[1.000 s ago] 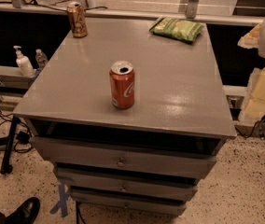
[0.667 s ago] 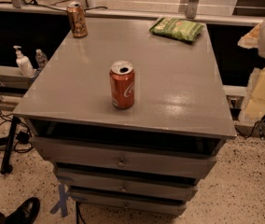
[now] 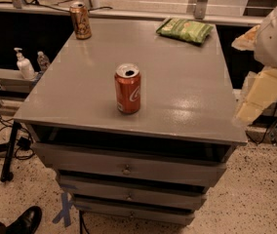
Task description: Move coke can near green jalapeno chip bag
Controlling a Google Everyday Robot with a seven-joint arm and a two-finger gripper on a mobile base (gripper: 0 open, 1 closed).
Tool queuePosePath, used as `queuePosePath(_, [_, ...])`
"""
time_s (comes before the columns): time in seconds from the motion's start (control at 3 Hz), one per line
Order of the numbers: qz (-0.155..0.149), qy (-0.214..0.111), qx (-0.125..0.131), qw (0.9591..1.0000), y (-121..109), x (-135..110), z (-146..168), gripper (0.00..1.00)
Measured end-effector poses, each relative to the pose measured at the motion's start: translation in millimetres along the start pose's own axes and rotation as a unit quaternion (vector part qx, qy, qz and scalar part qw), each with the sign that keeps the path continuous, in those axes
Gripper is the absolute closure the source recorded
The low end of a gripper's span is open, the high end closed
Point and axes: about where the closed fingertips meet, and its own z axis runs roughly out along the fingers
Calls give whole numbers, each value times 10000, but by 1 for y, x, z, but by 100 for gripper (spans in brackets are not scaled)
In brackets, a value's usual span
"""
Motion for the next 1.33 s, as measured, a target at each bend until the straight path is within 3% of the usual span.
queuePosePath(0.67, [-101, -733, -69, 9972, 1, -38, 29, 0])
queuePosePath(1.33, [-28, -1500, -130, 9886, -6, -68, 67, 0])
